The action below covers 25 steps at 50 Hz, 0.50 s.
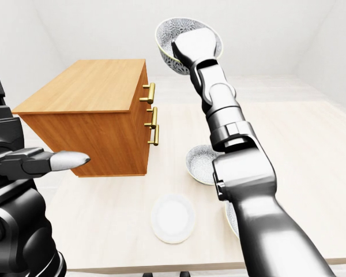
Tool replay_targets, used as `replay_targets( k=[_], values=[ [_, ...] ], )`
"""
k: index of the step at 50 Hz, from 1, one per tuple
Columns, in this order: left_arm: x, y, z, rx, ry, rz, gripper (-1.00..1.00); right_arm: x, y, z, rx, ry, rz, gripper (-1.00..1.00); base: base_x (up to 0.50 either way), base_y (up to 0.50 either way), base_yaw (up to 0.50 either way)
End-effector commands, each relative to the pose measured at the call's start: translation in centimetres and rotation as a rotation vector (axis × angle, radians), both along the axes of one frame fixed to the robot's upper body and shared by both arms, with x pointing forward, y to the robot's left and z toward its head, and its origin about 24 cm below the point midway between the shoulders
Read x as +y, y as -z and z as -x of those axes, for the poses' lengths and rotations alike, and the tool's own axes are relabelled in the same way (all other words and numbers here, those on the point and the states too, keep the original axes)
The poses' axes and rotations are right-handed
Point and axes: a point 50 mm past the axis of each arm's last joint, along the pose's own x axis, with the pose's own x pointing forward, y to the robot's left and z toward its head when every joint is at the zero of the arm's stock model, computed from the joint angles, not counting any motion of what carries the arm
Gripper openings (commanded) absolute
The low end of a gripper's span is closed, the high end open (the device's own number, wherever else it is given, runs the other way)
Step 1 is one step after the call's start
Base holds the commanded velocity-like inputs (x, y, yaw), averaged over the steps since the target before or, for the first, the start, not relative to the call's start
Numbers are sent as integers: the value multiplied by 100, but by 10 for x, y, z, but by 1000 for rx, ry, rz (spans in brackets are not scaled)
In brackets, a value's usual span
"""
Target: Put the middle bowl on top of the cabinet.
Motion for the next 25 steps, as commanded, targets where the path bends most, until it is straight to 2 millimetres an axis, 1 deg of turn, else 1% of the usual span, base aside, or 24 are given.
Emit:
replay_targets(
  k=[1,3,4,7,14,20,25],
  values=[
    [1,1,-1,5,-1,8,100,20,-8,2,-43,-48,7,-100,0,0,0],
    [1,0,0,0,-1,11,100,24,-6,2,-22,-58,-15,-100,0,0,0],
    [1,0,-1,5,-1,14,100,28,-8,3,-43,-65,17,-100,0,0,0],
    [2,1,-2,10,-1,15,100,33,-9,3,-30,-77,-2,-100,0,0,0],
    [3,1,-4,15,-4,24,100,48,0,3,-23,-105,37,-100,0,0,0],
    [3,1,-4,15,1,28,100,62,3,6,-23,-142,39,-100,0,0,0],
    [3,1,-4,15,3,30,100,68,0,7,-20,-155,32,-100,0,0,0]
  ],
)
